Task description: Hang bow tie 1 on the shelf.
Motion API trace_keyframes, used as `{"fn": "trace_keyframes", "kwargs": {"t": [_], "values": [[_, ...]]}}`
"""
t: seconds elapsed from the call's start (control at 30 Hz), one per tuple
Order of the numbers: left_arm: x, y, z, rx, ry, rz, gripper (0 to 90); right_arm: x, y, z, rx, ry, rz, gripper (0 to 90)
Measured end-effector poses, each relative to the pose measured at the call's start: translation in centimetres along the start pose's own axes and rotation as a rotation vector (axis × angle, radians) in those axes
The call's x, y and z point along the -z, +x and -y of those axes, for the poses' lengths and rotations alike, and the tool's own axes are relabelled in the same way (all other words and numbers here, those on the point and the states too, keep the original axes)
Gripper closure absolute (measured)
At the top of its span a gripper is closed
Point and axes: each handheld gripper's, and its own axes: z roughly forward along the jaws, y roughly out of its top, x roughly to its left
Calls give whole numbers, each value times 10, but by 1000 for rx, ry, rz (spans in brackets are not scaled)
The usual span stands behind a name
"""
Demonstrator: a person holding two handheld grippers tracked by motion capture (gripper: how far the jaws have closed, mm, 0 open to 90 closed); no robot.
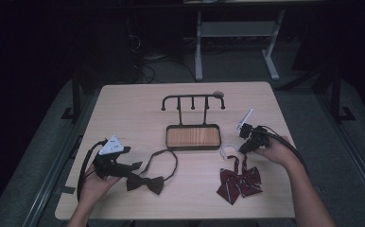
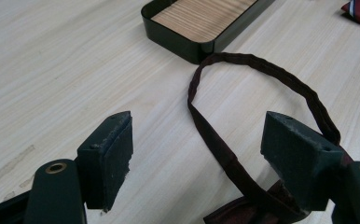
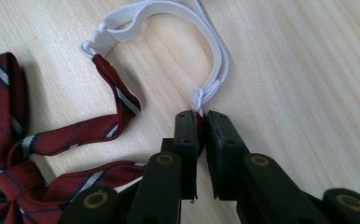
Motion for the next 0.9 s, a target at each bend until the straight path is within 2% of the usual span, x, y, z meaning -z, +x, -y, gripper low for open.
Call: {"fn": "trace_keyframes", "kwargs": {"t": [0.17,0.3,0.5,0.73,0.9], "values": [[2,0,0,5,-17,-7,250,1,1,1,2,3,-8,866],[1,0,0,7,-11,-4,250,3,3,2,6,4,-10,869],[1,-1,0,5,-15,-7,249,17,8,6,10,-48,-36,871],[1,-2,-1,-3,-12,-12,249,33,14,3,44,-37,-43,871],[1,-2,0,-2,-7,-9,249,43,17,3,60,-41,-74,871]]}}
